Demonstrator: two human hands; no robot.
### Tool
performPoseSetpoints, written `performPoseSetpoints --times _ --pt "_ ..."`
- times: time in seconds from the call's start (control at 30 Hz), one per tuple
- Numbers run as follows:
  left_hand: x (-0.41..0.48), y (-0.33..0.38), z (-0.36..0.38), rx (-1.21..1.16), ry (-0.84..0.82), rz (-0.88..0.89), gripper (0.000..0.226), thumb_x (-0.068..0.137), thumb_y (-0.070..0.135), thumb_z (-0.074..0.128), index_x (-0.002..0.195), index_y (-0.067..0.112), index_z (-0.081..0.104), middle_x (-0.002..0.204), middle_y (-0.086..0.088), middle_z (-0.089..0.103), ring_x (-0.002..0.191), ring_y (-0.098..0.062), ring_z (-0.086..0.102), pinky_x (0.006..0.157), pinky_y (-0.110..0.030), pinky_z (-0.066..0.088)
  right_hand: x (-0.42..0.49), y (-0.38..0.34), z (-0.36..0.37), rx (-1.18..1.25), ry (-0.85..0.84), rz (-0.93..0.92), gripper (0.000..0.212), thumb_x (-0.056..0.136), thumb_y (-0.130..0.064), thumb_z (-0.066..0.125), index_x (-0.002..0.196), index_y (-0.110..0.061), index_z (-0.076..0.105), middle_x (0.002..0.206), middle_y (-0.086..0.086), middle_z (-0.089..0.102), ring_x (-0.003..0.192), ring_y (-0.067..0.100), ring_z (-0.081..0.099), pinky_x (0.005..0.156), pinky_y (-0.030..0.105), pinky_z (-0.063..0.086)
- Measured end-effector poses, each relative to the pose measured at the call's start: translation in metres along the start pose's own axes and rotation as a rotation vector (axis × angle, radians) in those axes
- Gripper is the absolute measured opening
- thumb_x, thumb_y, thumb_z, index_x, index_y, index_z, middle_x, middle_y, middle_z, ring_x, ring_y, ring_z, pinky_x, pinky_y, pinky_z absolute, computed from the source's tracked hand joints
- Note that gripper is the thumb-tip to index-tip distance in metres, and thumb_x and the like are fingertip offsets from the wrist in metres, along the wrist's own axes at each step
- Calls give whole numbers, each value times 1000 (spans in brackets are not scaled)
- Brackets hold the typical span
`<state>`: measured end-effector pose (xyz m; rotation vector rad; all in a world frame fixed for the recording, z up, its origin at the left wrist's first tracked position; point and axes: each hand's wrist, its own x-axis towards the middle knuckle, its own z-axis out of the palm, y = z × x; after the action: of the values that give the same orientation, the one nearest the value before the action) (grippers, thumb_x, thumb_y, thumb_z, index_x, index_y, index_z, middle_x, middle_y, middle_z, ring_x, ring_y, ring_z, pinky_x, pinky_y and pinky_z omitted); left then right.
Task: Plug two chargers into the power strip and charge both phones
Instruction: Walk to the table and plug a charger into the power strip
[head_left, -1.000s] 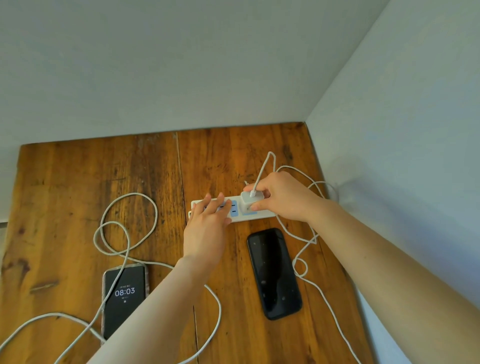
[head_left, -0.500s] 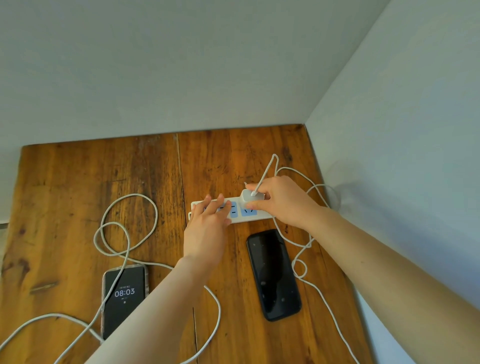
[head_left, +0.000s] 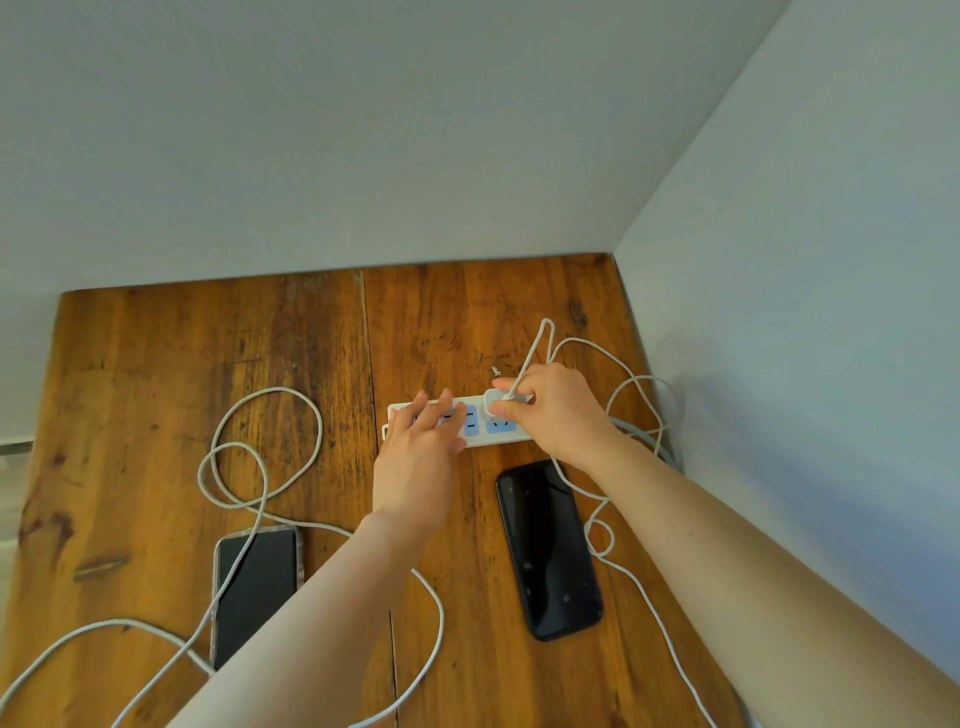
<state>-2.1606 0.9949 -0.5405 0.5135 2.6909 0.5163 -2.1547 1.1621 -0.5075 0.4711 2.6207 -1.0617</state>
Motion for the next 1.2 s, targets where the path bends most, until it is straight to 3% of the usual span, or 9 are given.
performPoseSetpoints --times 0.33,0.43,0.53,0.6,0.7,0.8,0.9,1.03,1.2 --pt "-2 -2 3 43 10 21 54 91 15 61 142 24 43 153 2 36 145 -25 19 100 -42 45 -5 1 5 -37 40 78 38 85 -38 65 119 -21 65 112 2 68 78 11 59 55 14 46" --pt "-5 -3 7 89 25 68 55 95 14 54 146 22 35 157 1 28 147 -25 12 112 -40 30 -8 -3 6 -69 81 80 39 86 -40 63 120 -22 63 106 4 68 77 12 60 58 18 50" --pt "-9 -2 9 66 45 100 52 98 12 45 148 18 30 159 -1 22 148 -25 7 117 -40 14 -17 -5 8 -130 177 60 42 86 -42 62 121 -19 62 108 6 65 88 15 61 69 29 56" --pt "-8 1 4 35 43 79 50 98 13 45 146 19 33 158 -2 25 147 -25 8 117 -43 12 -33 0 10 -154 313 -24 43 88 -37 62 123 -14 59 115 7 62 102 19 57 79 34 54" --pt "-17 10 -1 -21 91 13 47 95 15 48 142 19 43 154 -4 34 147 -26 12 117 -46 13 -71 15 12 -107 439 -168 30 88 -27 62 113 -11 63 109 4 62 103 18 55 78 32 53" --pt "-54 25 9 -160 169 -31 48 93 12 49 140 17 44 149 -5 41 143 -26 23 114 -44 24 -117 41 14 -127 381 -192 21 89 -22 61 108 -13 65 106 1 63 100 13 55 79 27 51" --pt "-109 38 33 -294 91 -78 51 91 11 52 140 17 42 148 -4 39 139 -23 27 109 -40 33 -165 69 20 -165 292 -126 19 90 -20 59 107 -17 64 105 -4 62 97 9 55 78 20 49" --pt "-173 47 66 -220 -111 -150 59 95 18 49 149 17 25 160 -3 17 147 -21 10 115 -37 23 -235 108 41 -170 150 36 17 90 -24 57 105 -21 64 102 -6 62 94 8 57 76 19 49" --pt "-191 49 78 -54 -197 -101 64 99 25 41 153 17 6 162 -1 -2 147 -19 -8 117 -35 11 -303 138 71 -251 -226 180 30 78 -47 66 98 -27 58 96 -14 51 85 6 50 70 21 45"
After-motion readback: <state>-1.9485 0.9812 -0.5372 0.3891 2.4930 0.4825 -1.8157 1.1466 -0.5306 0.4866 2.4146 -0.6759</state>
